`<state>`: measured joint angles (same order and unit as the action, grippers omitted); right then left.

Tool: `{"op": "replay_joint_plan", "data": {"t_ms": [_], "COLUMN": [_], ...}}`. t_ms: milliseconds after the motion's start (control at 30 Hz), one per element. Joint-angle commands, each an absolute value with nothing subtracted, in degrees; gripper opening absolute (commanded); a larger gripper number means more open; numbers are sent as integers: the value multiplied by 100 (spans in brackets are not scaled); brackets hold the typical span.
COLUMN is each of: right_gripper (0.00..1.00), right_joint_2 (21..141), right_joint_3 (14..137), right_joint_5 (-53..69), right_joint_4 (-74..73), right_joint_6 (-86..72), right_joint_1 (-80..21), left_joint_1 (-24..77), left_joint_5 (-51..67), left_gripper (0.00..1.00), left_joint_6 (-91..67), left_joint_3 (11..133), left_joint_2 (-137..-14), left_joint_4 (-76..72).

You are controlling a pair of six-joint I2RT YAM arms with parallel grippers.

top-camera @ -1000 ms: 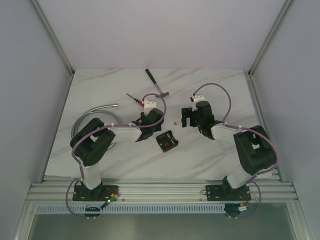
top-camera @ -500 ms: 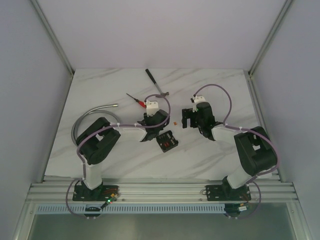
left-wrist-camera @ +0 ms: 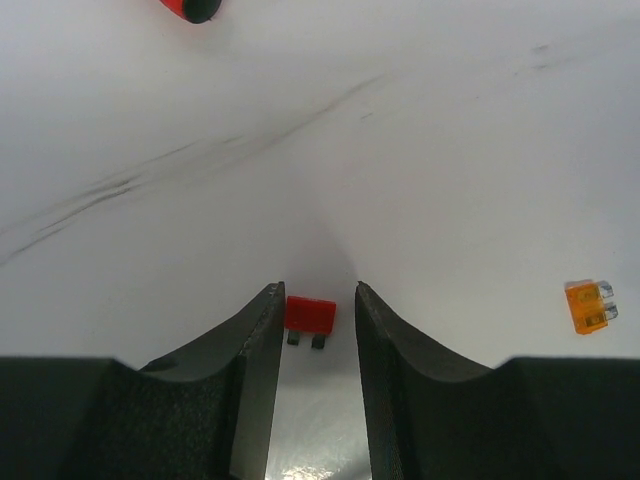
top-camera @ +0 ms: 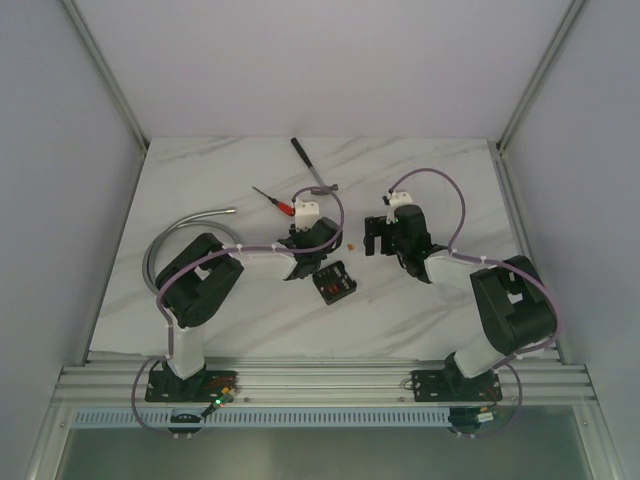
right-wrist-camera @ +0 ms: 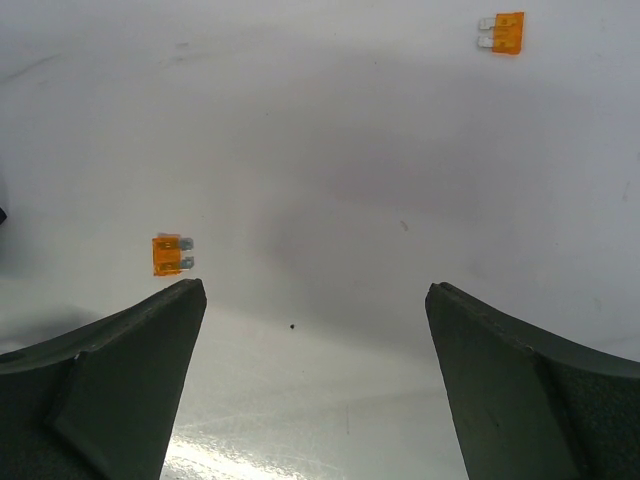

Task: Snap on the fuse box
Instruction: Pick up the fuse from the center of the board.

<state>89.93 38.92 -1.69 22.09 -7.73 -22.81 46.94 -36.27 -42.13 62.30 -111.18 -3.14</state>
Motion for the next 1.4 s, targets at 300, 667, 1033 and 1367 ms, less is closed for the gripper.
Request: {"op": "replay_joint_plan", "data": {"t_ms": [300,667,1033,1367], "right_gripper": [100,100,100,100], "right_joint_2": [8868,8868,8868,8868], "right_joint_3": [3798,3806,3814,3720], "right_joint_5": [-132,-119,-13,528], "right_joint_4": [2370,2365,2388,2741], "right_joint_6": [-844,-861,-895,-1103], "right_joint_1": [-2263,-2259,-2261,-2280], "left_joint_1": [4718,4703,4556,4337], "left_joint_5": [-2388,-2470,-2220,-2162], "left_gripper": [40,34,29,29], "left_joint_6": [-3642,-3611,-3588,-3727], "left_joint_3": [5895,5889,6094,6281], "left_joint_2": [-11387,-11422,-11083,-10727], "left_joint_4": [785,941,737,395]}}
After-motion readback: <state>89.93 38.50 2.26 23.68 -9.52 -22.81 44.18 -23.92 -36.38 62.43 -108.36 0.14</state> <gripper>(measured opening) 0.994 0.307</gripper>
